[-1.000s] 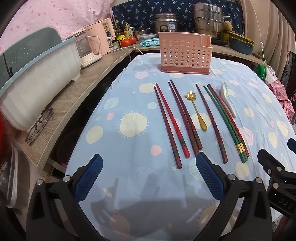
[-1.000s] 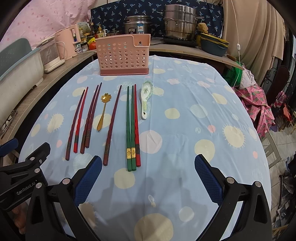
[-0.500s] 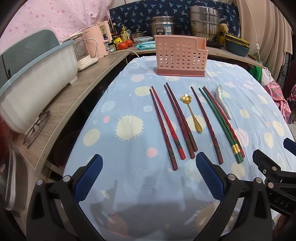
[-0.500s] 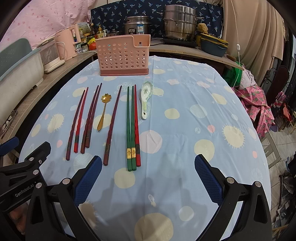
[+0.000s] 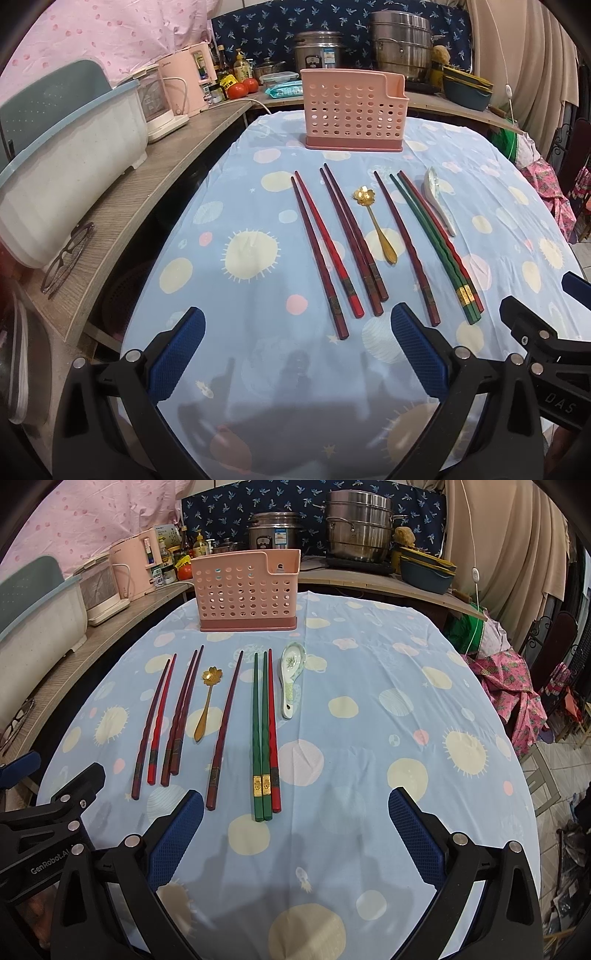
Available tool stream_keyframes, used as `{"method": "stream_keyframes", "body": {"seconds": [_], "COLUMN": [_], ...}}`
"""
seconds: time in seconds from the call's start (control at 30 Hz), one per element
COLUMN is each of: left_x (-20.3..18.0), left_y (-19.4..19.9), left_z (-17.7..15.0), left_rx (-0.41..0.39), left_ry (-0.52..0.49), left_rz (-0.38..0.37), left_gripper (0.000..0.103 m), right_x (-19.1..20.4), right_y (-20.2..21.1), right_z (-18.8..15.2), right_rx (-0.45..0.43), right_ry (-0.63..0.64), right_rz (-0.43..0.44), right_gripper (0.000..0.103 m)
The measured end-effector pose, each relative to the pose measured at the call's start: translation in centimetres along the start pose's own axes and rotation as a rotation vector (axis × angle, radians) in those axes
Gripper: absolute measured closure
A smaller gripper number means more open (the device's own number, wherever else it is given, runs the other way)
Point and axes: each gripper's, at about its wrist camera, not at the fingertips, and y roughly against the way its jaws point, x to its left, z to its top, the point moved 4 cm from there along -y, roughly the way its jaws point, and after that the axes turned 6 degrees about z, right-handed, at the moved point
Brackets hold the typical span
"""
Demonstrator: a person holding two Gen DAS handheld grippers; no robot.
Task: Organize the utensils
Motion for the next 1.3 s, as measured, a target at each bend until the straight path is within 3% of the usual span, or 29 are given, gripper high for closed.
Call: {"method": "stream_keyframes", "body": {"seconds": [1.3], "left_x": [1.3], "left_y": [-1.0], "left_z": [0.5], "left_rx": [0.016], "left_ry": [0.05], "left_rz": [0.025], "left_gripper": [0.007], "right_x": [-0.7], "right_y": [0.1], "right_z": [0.1], "right_rx": [0.001], "right_ry": [-0.018], "right_rz": [-0.006], "right_gripper": [0.007]}}
